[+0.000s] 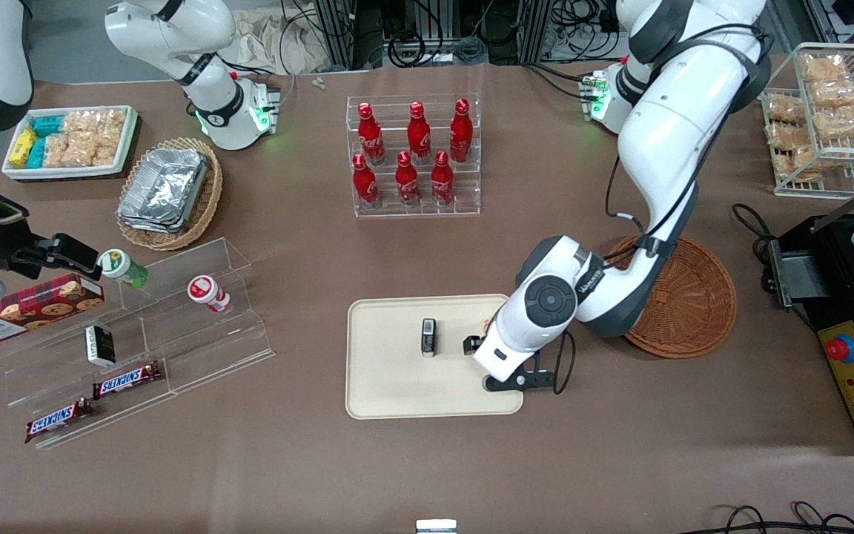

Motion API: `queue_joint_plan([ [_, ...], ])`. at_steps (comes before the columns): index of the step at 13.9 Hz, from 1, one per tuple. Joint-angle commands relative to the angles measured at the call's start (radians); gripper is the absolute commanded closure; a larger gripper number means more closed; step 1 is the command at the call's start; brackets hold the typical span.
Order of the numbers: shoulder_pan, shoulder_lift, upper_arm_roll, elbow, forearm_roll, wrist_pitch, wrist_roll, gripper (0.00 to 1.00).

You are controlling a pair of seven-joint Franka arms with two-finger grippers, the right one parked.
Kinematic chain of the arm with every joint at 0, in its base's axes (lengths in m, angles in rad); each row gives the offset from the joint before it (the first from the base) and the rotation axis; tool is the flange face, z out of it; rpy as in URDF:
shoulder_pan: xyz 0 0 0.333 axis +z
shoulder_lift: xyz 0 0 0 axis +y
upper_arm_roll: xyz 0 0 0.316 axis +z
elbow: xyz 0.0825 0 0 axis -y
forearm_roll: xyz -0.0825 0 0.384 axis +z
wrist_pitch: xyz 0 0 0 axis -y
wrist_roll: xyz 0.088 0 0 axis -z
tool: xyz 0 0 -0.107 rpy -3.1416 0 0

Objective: Place sandwich from basket to tray

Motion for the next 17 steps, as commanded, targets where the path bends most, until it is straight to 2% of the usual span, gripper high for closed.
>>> queue_joint_plan([
  [1, 0.055, -0.190, 0.000, -0.060, 0.001, -0.168, -0.052, 0.01],
  [2, 0.068, -0.262, 0.003, -0.115, -0.013, -0.176, -0.052, 0.01],
  [5, 0.204, -0.493, -0.001, -0.320, -0.076, -0.181, -0.032, 0.01],
  [7, 0.273, -0.604, 0.002, -0.421, -0.102, -0.178, 0.017, 0.01],
  [9, 0.319, -0.692, 0.026, -0.497, -0.143, -0.181, 0.182, 0.01],
  [12, 0.321, -0.822, 0.175, -0.607, -0.215, -0.189, 0.463, 0.01],
  [14, 0.321, -0.870, 0.259, -0.649, -0.231, -0.206, 0.653, 0.01],
  [17, 0.327, -0.849, 0.285, -0.576, -0.231, -0.290, 0.717, 0.01],
])
